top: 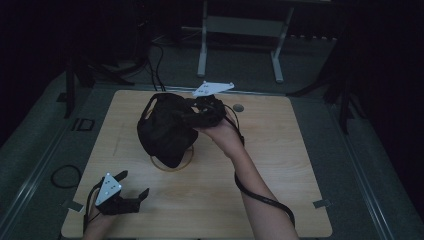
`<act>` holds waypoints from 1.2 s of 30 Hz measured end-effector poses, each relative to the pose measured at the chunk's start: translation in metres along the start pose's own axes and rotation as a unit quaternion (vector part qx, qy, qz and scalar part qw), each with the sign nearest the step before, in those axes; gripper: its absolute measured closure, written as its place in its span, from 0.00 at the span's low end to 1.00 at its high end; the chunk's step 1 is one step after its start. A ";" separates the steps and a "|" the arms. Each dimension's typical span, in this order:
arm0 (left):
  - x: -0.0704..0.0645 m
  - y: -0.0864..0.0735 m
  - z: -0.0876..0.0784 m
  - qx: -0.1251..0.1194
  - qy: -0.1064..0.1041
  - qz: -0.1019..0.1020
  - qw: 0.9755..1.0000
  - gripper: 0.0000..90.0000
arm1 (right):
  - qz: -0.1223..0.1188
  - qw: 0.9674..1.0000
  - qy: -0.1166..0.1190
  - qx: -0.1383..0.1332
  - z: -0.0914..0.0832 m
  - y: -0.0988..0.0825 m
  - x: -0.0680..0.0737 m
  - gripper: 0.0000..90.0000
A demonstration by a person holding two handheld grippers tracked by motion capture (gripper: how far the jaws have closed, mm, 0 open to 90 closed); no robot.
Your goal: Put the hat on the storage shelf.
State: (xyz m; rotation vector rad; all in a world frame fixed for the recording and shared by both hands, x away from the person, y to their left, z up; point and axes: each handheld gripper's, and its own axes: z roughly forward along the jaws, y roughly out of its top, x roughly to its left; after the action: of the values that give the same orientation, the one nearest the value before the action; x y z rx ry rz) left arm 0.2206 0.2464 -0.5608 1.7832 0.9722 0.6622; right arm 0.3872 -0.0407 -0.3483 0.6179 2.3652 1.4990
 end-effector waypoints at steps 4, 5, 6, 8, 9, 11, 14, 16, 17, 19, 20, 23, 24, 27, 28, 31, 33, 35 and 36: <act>-0.001 0.000 0.000 0.001 -0.001 0.000 1.000 0.03 | 0.001 1.000 0.004 -0.002 -0.006 -0.005 -0.003 0.35; -0.001 0.000 0.001 0.002 -0.001 0.002 1.000 0.03 | 0.002 1.000 0.003 -0.002 -0.007 -0.006 -0.003 0.33; -0.001 0.000 0.001 0.003 -0.001 0.002 1.000 0.03 | 0.002 1.000 0.003 -0.002 -0.008 -0.008 -0.003 0.31; -0.001 0.000 0.001 0.003 -0.002 0.001 1.000 0.03 | 0.007 1.000 0.013 -0.006 -0.011 -0.011 -0.004 0.28; -0.001 0.000 0.001 0.003 -0.001 0.002 1.000 0.03 | 0.010 1.000 0.012 -0.007 -0.012 -0.014 -0.005 0.25; -0.001 0.000 0.001 0.002 -0.001 0.000 1.000 0.03 | 0.008 1.000 0.023 -0.008 -0.014 -0.019 -0.006 0.18; -0.001 0.000 0.001 0.003 -0.001 0.001 1.000 0.03 | 0.010 1.000 0.019 -0.006 -0.017 -0.025 -0.007 0.17; -0.001 0.000 0.001 0.003 -0.001 0.000 1.000 0.03 | 0.001 1.000 0.019 -0.003 -0.019 -0.035 -0.009 0.15; -0.001 0.000 0.001 0.003 -0.001 0.000 1.000 0.03 | 0.001 1.000 0.019 -0.001 -0.020 -0.038 -0.010 0.15; -0.001 0.000 0.001 0.003 -0.003 -0.001 1.000 0.03 | 0.003 1.000 0.013 -0.004 -0.023 -0.044 -0.012 0.15; -0.001 0.000 0.001 0.003 -0.003 -0.001 1.000 0.03 | 0.003 1.000 0.013 -0.004 -0.023 -0.044 -0.012 0.15; -0.001 -0.001 0.001 0.002 -0.002 -0.002 1.000 0.03 | -0.001 1.000 0.006 -0.003 -0.026 -0.058 -0.015 0.15; -0.001 0.000 0.001 0.002 -0.002 -0.002 1.000 0.03 | -0.005 1.000 0.002 -0.003 -0.027 -0.061 -0.015 0.15; -0.001 -0.001 0.001 0.001 -0.002 -0.003 1.000 0.03 | -0.005 1.000 0.002 -0.003 -0.028 -0.070 -0.015 0.15; -0.001 -0.001 0.001 0.001 -0.002 -0.004 1.000 0.03 | -0.005 1.000 0.001 -0.004 -0.028 -0.073 -0.015 0.15; -0.001 -0.001 0.000 0.000 -0.002 -0.005 1.000 0.03 | -0.003 1.000 -0.005 -0.011 -0.030 -0.082 -0.016 0.15; -0.001 -0.001 0.001 0.001 -0.002 -0.004 1.000 0.03 | -0.002 1.000 -0.004 -0.010 -0.030 -0.088 -0.017 0.15; -0.001 -0.001 0.001 0.001 -0.002 -0.004 1.000 0.03 | -0.002 1.000 -0.002 -0.008 -0.030 -0.093 -0.016 0.15; -0.001 -0.001 0.001 0.001 -0.002 -0.004 1.000 0.03 | -0.005 1.000 -0.003 -0.007 -0.029 -0.096 -0.015 0.15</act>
State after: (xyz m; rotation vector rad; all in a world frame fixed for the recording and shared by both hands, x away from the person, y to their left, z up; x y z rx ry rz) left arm 0.2201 0.2454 -0.5620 1.7819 0.9767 0.6528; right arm 0.3678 -0.1071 -0.4224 0.6067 2.3472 1.5064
